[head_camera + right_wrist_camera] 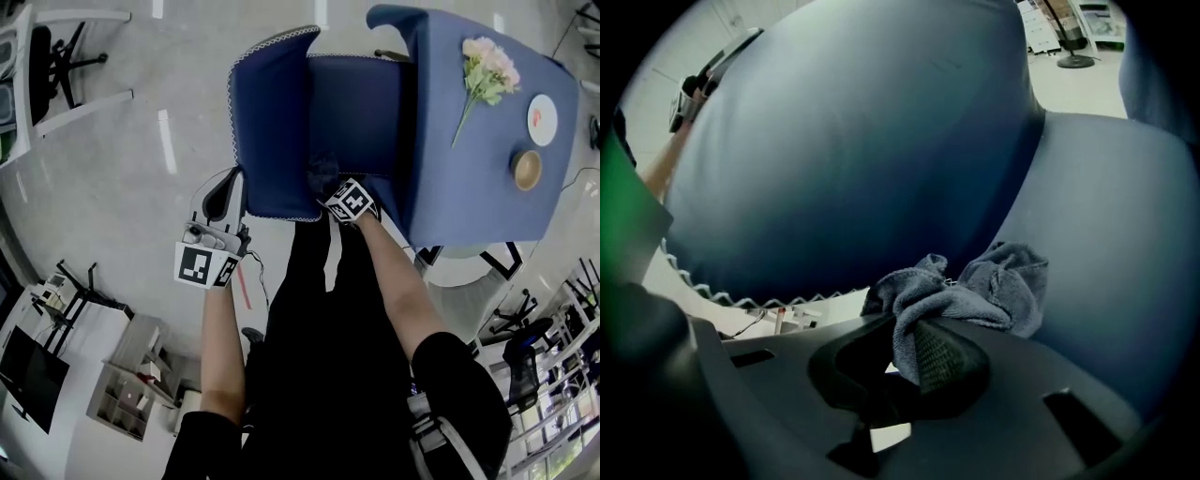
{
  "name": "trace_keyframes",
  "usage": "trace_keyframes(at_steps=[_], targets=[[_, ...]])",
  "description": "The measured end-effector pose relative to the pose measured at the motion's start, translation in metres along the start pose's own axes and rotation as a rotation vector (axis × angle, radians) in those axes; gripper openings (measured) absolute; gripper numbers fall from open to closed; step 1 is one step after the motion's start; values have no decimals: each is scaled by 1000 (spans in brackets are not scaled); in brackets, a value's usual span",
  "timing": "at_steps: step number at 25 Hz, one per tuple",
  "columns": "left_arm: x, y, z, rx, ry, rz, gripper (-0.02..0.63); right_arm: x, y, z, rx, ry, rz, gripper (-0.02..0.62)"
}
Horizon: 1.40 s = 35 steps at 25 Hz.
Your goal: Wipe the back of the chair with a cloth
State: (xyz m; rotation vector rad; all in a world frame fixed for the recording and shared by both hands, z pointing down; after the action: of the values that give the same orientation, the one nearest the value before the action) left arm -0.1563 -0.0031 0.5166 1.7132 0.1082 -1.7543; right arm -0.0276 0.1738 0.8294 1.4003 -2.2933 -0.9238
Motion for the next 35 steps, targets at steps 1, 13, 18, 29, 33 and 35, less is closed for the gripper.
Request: trace_keyframes(at_steps=[1, 13, 18, 29, 33, 35], targets=[[1, 0, -1, -1, -18, 1, 25, 0, -8, 0, -10, 2, -4, 58], [58, -12, -22, -53, 11, 6, 25, 29, -116, 38, -84, -12, -154, 58], [91, -27, -39, -79, 46, -22, 25, 49, -169, 72, -64, -11, -287, 58], [114, -98, -71, -108, 125, -18, 25, 53, -236, 161, -67, -186, -392, 58], [117, -129, -81, -108, 126, -31, 25, 54, -251, 205, -68, -277, -443, 58], [116, -143, -87, -118, 125, -35, 25, 53, -257, 227, -80, -319, -467, 60]])
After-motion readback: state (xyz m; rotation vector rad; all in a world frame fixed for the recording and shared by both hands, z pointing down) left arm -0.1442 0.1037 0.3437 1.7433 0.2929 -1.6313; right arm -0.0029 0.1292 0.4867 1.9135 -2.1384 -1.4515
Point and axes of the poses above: the fingertips, and each gripper's own axes: y forward along the fingers, z to its left, x out of its top, the point moved 1 cm from there along -y, backward along the fingers, and after that the axes turned 11 degrees about y, right-handed, at the moved point
